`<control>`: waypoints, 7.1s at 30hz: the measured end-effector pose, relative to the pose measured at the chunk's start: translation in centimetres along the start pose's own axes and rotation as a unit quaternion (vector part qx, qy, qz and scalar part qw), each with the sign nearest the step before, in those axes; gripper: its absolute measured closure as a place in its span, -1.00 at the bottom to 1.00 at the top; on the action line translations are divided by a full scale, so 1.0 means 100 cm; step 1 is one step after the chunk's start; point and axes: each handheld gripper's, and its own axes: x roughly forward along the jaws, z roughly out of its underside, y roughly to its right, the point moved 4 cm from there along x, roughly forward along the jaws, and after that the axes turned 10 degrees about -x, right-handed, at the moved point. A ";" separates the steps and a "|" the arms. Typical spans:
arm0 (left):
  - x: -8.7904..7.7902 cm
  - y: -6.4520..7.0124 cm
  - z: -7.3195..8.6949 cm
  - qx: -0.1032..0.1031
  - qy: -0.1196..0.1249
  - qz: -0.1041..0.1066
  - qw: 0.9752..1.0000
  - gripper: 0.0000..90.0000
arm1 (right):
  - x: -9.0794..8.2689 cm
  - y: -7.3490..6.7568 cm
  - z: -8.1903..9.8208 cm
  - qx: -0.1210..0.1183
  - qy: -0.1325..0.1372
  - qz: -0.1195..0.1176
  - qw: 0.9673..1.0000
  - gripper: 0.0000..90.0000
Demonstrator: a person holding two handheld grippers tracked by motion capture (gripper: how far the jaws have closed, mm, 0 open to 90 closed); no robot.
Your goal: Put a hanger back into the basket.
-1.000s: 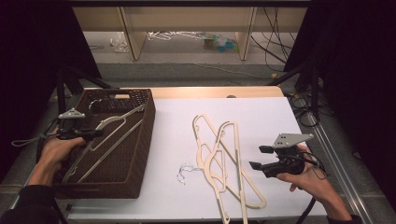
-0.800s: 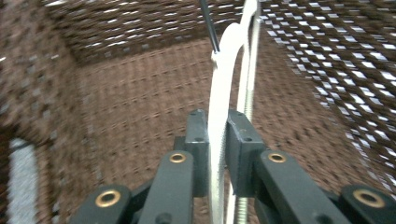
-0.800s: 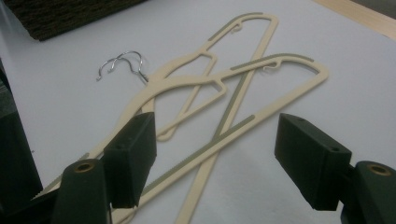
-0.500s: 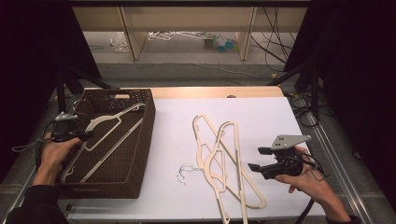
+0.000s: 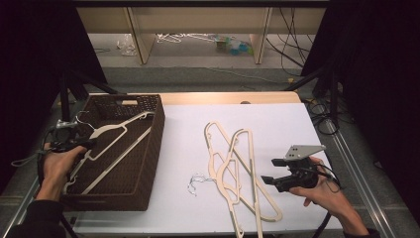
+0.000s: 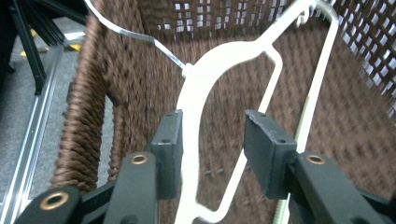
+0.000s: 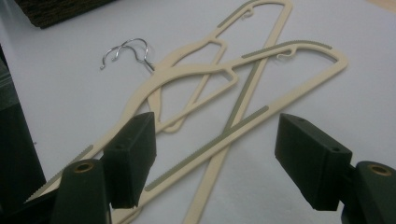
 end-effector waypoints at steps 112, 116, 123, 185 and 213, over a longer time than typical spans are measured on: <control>-0.070 0.234 0.146 0.203 0.065 0.337 0.917 -0.59 | 0.077 -0.100 0.017 0.004 -0.208 -0.058 0.976 0.48; -0.069 0.236 0.146 0.202 0.064 0.340 0.916 -0.58 | 0.082 -0.101 0.014 0.018 -0.220 -0.055 0.974 0.37; -0.069 0.237 0.146 0.200 0.064 0.340 0.917 -0.58 | 0.083 -0.105 0.012 -0.017 -0.232 -0.044 0.972 0.46; 0.005 0.277 0.148 0.449 0.032 0.243 0.859 -0.31 | 0.038 -0.070 -0.016 -0.110 -0.245 -0.116 0.956 0.76; -0.012 0.310 0.132 0.616 0.115 0.307 0.716 0.66 | 0.040 -0.055 -0.005 -0.111 -0.218 -0.153 0.958 0.78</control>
